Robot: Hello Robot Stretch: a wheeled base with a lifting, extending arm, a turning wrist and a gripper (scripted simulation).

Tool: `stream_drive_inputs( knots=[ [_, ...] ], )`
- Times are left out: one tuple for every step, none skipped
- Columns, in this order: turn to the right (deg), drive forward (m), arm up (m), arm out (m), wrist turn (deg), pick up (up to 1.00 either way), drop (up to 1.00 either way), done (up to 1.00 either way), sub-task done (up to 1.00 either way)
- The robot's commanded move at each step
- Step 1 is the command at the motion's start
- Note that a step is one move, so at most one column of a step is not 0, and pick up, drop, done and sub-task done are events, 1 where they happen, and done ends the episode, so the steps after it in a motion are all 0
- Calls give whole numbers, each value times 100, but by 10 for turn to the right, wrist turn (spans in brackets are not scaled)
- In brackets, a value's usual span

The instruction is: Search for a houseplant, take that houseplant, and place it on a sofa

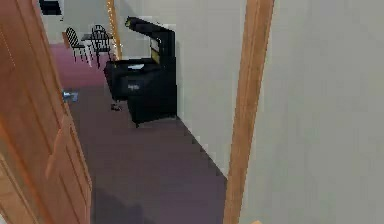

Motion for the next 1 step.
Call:
stream_drive_inputs(
  knots=[
    [450, 0, 0, 0, 0, 0, 0, 0, 0]
  ],
)
